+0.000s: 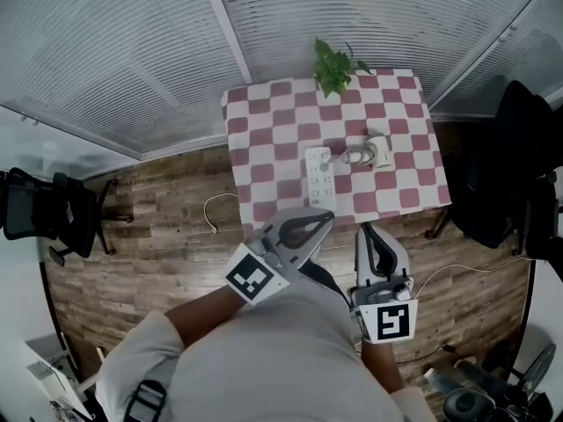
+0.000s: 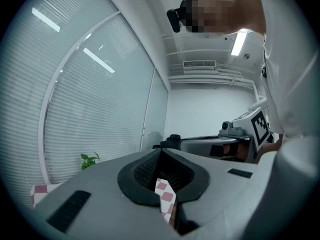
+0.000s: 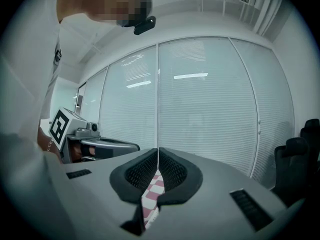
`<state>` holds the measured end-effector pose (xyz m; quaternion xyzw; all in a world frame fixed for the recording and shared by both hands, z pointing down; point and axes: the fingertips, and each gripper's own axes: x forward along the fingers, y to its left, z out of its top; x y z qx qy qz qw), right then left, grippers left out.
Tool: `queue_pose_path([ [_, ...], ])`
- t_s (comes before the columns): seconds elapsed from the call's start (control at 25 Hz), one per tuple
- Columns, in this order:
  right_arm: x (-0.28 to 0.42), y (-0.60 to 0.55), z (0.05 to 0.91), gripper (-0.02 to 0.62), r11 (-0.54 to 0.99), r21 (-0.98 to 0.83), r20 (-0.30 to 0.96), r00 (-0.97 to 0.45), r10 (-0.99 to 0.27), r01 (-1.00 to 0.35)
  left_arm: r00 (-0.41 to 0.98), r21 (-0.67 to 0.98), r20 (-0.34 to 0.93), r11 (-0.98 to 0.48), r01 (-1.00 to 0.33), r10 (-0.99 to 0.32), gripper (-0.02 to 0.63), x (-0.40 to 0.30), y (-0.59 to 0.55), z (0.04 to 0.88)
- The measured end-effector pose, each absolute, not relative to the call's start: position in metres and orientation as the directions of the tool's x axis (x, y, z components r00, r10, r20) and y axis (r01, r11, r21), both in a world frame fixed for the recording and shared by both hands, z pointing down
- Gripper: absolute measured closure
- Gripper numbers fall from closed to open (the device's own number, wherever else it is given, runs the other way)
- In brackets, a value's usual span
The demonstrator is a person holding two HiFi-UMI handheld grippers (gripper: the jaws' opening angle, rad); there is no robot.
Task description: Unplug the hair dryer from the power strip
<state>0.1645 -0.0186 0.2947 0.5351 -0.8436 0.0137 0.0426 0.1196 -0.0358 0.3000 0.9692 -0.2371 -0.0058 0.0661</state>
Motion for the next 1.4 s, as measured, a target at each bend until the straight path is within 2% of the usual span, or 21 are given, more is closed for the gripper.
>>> queue_pose_path([
  [0.84,0.148,-0.052,0.321,0.561,0.423,-0.009,0.13,-0.421,-0.898,-0.906,0.898,0.098,0.112,-0.894,-0.437,-0.426,0.575,0.106,-0.071,0.336],
  [1.4,0.127,-0.086,0.394,0.561,0.438,-0.034,0.252,-0.432,-0.866,-0.898,0.886,0.082,0.231,-0.899,-0.429,-0.402,0.575,0.095,-0.105,0.414],
])
